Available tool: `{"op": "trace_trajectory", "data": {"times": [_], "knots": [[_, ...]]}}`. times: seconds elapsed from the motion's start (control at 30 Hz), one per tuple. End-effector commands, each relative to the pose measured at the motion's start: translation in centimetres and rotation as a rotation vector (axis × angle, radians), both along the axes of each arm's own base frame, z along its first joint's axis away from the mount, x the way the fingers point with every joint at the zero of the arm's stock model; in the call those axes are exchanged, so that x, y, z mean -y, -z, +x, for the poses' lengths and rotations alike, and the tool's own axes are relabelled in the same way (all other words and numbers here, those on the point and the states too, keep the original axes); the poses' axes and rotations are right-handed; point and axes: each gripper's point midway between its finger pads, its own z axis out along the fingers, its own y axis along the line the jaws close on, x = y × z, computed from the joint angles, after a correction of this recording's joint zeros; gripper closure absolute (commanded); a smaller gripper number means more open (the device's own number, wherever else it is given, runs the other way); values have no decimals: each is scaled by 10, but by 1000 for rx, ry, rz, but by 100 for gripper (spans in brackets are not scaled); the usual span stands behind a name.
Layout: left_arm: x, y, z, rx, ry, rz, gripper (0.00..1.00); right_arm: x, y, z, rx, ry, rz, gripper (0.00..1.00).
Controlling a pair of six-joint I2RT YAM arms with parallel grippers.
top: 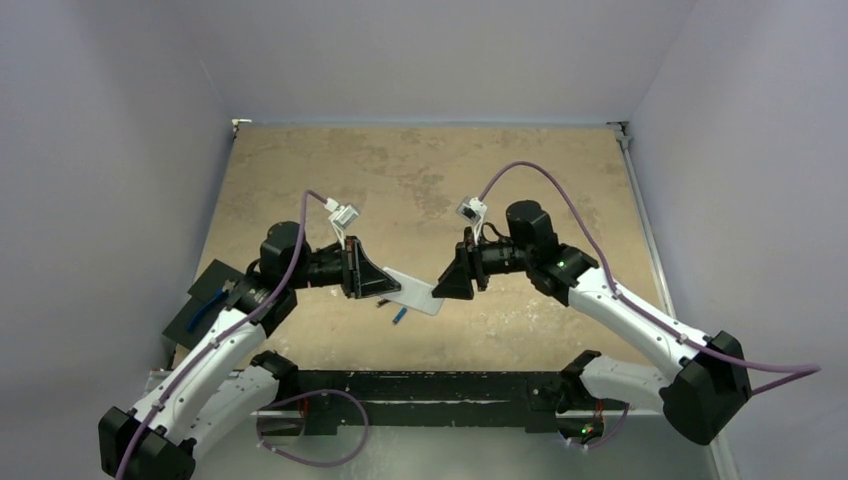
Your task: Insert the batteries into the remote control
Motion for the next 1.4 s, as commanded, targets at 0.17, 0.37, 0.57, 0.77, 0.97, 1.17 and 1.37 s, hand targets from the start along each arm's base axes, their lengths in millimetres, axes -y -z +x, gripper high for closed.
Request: {"op": "trace_trajectory", "data": {"times": [0.17,0.37,0.57,0.77,0.97,1.17,1.37], "knots": [[-5,-2,29,-9,-178,-28,100,15,-12,26,21,287,75,32],[-8,-6,37,-28,-258,-81,100,19,-14,29,-30,379,133,31],[-12,-8,42,-43,-314,-130,100,17,-9,28,-65,385,185,32],[-10,-12,43,-57,-318,-168,100,11,-11,27,-91,365,237,34],[-8,-10,44,-69,-310,-177,100,7,-11,33,-108,383,263,36],[-7,-9,44,-72,-307,-173,100,6,-13,40,-116,413,272,40],[-7,-8,45,-72,-307,-172,100,4,-13,43,-132,423,269,44]]}}
